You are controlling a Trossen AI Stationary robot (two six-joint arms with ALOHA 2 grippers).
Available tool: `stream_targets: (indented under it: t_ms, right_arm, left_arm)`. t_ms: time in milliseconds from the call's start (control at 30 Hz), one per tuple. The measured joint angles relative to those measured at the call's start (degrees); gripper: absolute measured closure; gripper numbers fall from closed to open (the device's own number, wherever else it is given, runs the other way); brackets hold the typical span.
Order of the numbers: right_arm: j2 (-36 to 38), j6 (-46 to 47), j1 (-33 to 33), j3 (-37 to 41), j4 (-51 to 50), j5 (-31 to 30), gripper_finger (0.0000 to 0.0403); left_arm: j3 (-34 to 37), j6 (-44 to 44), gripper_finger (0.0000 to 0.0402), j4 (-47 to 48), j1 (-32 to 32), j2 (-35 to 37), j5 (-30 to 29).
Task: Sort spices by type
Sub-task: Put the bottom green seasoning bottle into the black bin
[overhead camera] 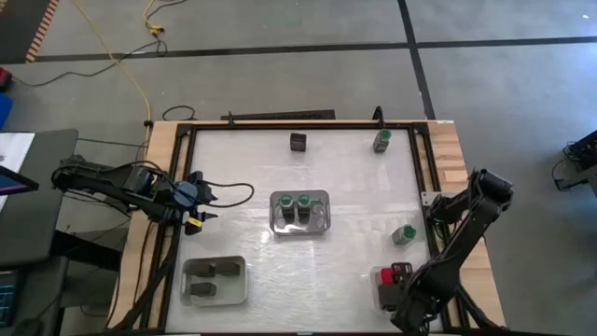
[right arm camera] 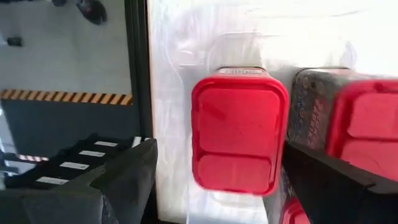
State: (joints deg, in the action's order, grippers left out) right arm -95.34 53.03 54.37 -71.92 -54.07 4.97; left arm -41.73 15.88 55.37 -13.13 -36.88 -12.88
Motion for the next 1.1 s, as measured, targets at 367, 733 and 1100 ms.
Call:
stream_targets:
  t_ms: [367, 733, 1100]
  right_arm:
    - [9.5, 5.9, 0.4, -0.1, -7.8, -5.1, 0.0035]
    - [18.8, 21.6, -4.7, -0.1, -17.6, -22.2, 0.0035]
    - [19.2, 14.0, -16.5, -0.1, -11.1, -31.9, 0.0035]
  left_arm:
    - [0.0, 0.0, 0.0161, 0.0, 0.0, 0.0, 0.0]
    - [0.0, 0.1, 0.0161, 0.0, 0.0, 0.0, -1.2]
    - [0.0, 0.2, 0.0161, 0.0, 0.0, 0.0, -1.4]
